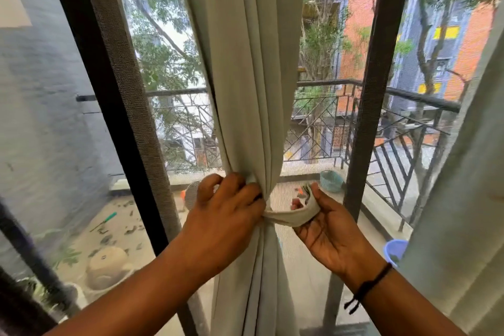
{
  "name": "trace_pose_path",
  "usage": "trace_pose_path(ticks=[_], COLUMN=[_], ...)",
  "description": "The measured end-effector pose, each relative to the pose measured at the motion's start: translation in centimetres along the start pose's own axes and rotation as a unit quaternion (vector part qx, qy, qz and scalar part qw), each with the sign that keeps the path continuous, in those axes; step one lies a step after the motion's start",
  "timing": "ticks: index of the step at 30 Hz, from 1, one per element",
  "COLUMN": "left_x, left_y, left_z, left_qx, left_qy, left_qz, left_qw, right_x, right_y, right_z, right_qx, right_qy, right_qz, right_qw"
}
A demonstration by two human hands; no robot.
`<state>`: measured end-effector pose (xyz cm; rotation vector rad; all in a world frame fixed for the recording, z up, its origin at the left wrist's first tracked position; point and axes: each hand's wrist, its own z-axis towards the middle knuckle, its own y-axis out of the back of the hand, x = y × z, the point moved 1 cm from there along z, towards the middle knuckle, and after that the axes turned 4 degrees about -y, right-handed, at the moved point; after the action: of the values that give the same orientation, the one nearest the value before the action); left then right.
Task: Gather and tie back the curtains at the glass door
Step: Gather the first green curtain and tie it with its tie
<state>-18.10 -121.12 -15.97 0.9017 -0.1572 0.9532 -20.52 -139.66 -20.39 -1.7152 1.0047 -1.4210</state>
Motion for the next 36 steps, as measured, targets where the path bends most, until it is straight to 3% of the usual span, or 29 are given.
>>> trace_pose_path(ticks=[5, 10, 16, 23, 26, 36], left_x=[0.0, -0.3, 0.0, 1.6, 1.7, 1.8], left_y=[0.3, 1.2, 2.0, 0.3, 0.5, 1.6], left_z=[1.9, 3.5, 5.5, 4.7, 4.1, 2.7], left_qx=[0.092, 0.227, 0.314, 0.331, 0.345, 0.325], left_qy=[-0.009, 0.011, 0.05, -0.019, 0.021, 0.05], left_qz=[-0.054, -0.086, -0.13, -0.149, -0.193, -0.247], left_qw=[0.994, 0.97, 0.939, 0.932, 0.918, 0.911], right_x=[0.7, 2.0, 0.6, -3.6, -4.4, -5.3], right_y=[0.2, -0.3, -1.1, 0.3, 0.3, -1.3], right_z=[0.4, 0.9, 0.2, -1.6, -2.0, -1.3], right_qx=[0.065, 0.076, 0.081, 0.024, -0.009, -0.055], right_qy=[0.016, 0.079, 0.085, -0.048, -0.101, -0.12], right_qz=[0.048, 0.062, 0.036, -0.043, -0.091, -0.167], right_qw=[0.997, 0.992, 0.992, 0.998, 0.991, 0.977])
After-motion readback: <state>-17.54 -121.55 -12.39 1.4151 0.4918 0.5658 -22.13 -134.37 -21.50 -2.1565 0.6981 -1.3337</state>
